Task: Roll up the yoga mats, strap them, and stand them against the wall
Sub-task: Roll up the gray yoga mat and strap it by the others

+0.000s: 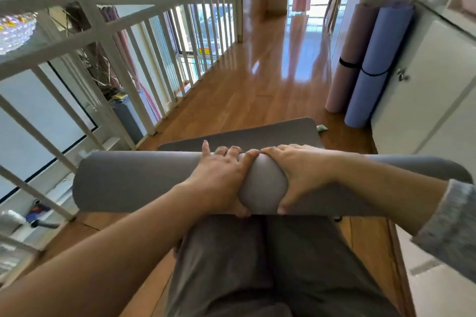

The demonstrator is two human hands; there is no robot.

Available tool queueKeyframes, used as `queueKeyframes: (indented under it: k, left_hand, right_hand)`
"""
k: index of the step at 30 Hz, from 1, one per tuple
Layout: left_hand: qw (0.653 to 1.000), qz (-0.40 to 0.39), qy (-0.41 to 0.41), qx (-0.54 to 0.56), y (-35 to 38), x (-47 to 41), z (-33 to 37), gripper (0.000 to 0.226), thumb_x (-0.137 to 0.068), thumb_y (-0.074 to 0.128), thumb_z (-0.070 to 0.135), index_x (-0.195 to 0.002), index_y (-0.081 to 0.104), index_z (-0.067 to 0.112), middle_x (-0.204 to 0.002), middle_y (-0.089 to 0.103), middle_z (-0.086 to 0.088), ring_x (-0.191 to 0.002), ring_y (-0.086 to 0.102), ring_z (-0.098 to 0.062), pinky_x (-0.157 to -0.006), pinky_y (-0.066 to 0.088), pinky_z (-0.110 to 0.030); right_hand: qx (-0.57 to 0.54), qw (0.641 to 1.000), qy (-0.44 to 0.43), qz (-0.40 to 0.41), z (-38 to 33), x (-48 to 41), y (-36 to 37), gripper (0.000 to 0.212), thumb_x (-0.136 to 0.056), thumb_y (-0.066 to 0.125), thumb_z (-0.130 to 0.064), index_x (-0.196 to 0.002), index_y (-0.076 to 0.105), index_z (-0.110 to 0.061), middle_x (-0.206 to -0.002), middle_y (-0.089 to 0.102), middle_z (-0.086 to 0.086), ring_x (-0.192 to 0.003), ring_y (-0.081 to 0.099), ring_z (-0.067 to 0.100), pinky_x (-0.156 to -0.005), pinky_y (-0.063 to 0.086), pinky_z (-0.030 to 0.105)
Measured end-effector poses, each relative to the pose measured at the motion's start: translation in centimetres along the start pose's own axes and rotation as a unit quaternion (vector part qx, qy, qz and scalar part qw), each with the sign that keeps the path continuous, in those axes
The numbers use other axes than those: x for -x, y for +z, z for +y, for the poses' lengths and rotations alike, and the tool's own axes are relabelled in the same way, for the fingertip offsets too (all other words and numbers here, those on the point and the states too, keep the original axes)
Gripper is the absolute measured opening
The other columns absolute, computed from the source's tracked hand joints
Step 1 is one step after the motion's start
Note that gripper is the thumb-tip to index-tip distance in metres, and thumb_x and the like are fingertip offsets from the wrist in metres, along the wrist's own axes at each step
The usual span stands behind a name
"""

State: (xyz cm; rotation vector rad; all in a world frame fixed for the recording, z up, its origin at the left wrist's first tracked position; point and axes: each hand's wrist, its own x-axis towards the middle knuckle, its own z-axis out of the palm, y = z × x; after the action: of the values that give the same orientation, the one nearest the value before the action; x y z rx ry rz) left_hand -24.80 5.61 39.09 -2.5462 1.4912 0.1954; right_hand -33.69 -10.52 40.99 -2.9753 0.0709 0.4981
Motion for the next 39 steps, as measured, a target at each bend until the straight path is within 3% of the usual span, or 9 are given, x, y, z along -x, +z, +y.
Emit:
queueKeyframes:
  k: [4, 8, 13, 24, 28, 33, 39]
  left_hand:
    - [0.998, -0.065, 0.007, 0.026, -1.4, -1.9, -1.0, 0.117, -0.064, 0.075, 0.063, -0.151, 0.005, 0.028, -0.148, 0.032, -0.003, -0.136, 0.031, -0.028, -0.113, 0.012, -0.061]
    - [0.993, -0.099, 0.000, 0.057, -2.3, -3.1, -1.5, 0.117, -0.063, 0.077, 0.061, -0.151, 0.005, 0.032, -0.149, 0.030, 0.000, -0.138, 0.027, -0.026, -0.114, 0.011, -0.059]
    - [0.994, 0.063, -0.011, -0.087, 1.3, -0.6, -0.3, 0.120, -0.074, 0.065, 0.059, -0.148, -0.024, 0.028, -0.158, 0.006, -0.012, -0.145, 0.007, -0.034, -0.109, -0.002, -0.067]
    - [0.981, 0.162, -0.011, -0.105, -2.8, 3.9, 1.3, 0.108, -0.072, 0.060, 0.064, -0.147, -0.009, 0.030, -0.151, 0.018, -0.006, -0.139, 0.023, -0.030, -0.109, -0.005, -0.066]
    - [0.989, 0.123, -0.009, -0.085, -1.6, 6.3, 2.7, 0.109, -0.071, 0.061, 0.066, -0.147, -0.009, 0.030, -0.151, 0.018, -0.005, -0.139, 0.023, -0.029, -0.110, -0.006, -0.064]
    - [0.998, 0.031, -0.006, -0.050, 1.6, 6.3, 4.0, 0.114, -0.066, 0.068, 0.062, -0.149, -0.003, 0.027, -0.147, 0.026, -0.008, -0.134, 0.029, -0.031, -0.111, -0.004, -0.063]
    - [0.998, -0.062, 0.012, 0.024, -0.8, 3.7, 1.7, 0.111, -0.067, 0.072, 0.063, -0.149, 0.005, 0.031, -0.145, 0.033, -0.004, -0.132, 0.033, -0.028, -0.115, 0.012, -0.057]
  right_hand:
    - [0.107, 0.989, 0.021, 0.103, -1.6, 0.6, 2.5, 0.131, -0.058, 0.072, -0.072, -0.152, 0.001, -0.014, -0.154, 0.024, 0.007, -0.140, 0.025, 0.025, -0.117, 0.018, 0.050]
    - [0.102, 0.983, 0.032, 0.151, -1.5, -0.5, 3.6, 0.119, -0.059, 0.071, -0.069, -0.149, 0.015, -0.015, -0.141, 0.039, 0.005, -0.125, 0.041, 0.025, -0.105, 0.035, 0.046]
    - [0.052, 0.984, 0.030, 0.165, -0.2, -1.1, 2.9, 0.109, -0.052, 0.071, -0.067, -0.142, 0.030, -0.019, -0.126, 0.051, 0.000, -0.113, 0.050, 0.022, -0.095, 0.043, 0.042]
    - [0.051, 0.981, -0.021, 0.186, -1.9, 4.7, -2.0, 0.098, -0.056, 0.068, -0.071, -0.138, 0.032, -0.030, -0.122, 0.051, -0.009, -0.107, 0.052, 0.014, -0.095, 0.044, 0.040]
    - [0.046, 0.988, -0.031, 0.143, -3.1, 6.8, -0.4, 0.099, -0.057, 0.069, -0.072, -0.139, 0.030, -0.031, -0.124, 0.048, -0.011, -0.110, 0.049, 0.011, -0.098, 0.042, 0.037]
    - [0.026, 0.999, -0.034, 0.034, -3.6, 6.1, 2.3, 0.099, -0.065, 0.075, -0.064, -0.143, 0.028, -0.026, -0.137, 0.044, -0.004, -0.121, 0.044, 0.016, -0.104, 0.038, 0.037]
    - [0.086, 0.995, -0.026, 0.049, -4.1, 6.6, 2.7, 0.118, -0.074, 0.067, -0.065, -0.152, -0.009, -0.019, -0.159, 0.009, 0.004, -0.145, 0.013, 0.023, -0.119, 0.011, 0.047]
